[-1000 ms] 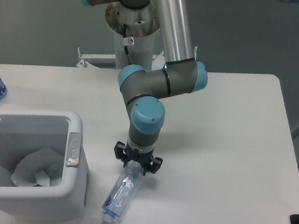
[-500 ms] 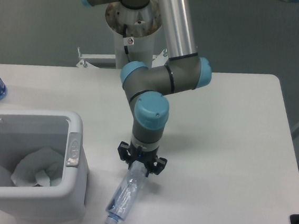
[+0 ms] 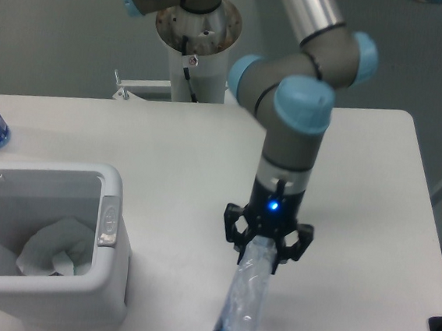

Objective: Place the trash in the trash can
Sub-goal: 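Carry the bottle over the trash bin and lower it in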

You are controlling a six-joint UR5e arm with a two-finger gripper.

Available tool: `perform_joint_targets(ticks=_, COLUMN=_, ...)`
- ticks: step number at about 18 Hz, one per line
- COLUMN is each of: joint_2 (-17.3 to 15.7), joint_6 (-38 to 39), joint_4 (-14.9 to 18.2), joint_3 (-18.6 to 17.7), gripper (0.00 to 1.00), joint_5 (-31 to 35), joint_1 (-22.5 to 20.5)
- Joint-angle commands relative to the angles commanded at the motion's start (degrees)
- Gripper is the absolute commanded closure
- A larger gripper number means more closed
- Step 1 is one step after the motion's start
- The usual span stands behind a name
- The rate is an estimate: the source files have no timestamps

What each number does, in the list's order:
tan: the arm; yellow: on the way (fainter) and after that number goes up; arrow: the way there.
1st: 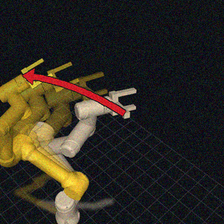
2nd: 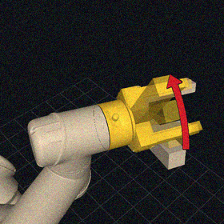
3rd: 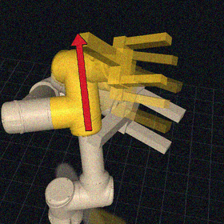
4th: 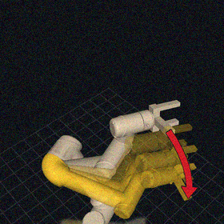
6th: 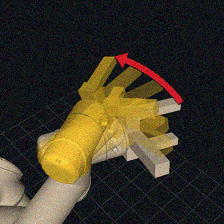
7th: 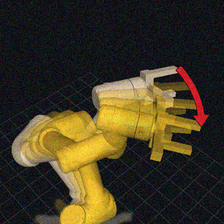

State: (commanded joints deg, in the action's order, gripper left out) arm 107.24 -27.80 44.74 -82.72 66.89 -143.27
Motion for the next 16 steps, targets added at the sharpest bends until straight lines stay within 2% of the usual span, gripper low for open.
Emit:
perform_joint_targets(ticks=2, joint_2=-1.3, joint_6=4.9, joint_4=0.0, joint_3=2.9, gripper=0.41, joint_5=-0.4, joint_1=1.3)
perform_joint_targets(ticks=4, joint_2=-2.0, joint_6=9.8, joint_4=0.0, joint_3=4.9, gripper=0.41, joint_5=-0.3, joint_1=4.9)
perform_joint_targets(ticks=7, joint_2=-5.0, joint_6=13.8, joint_4=0.1, joint_3=3.4, gripper=0.41, joint_5=-0.1, joint_1=9.9)
perform_joint_targets(ticks=9, joint_2=-5.8, joint_6=14.5, joint_4=0.2, joint_3=2.2, gripper=0.41, joint_5=0.0, joint_1=14.0)
perform_joint_targets(ticks=15, joint_2=-4.8, joint_6=14.4, joint_4=0.1, joint_3=-0.4, gripper=0.40, joint_5=0.0, joint_1=20.8)
perform_joint_targets(ticks=16, joint_2=-4.8, joint_6=14.4, joint_4=0.1, joint_3=-1.1, gripper=0.37, joint_5=0.0, joint_1=21.6)
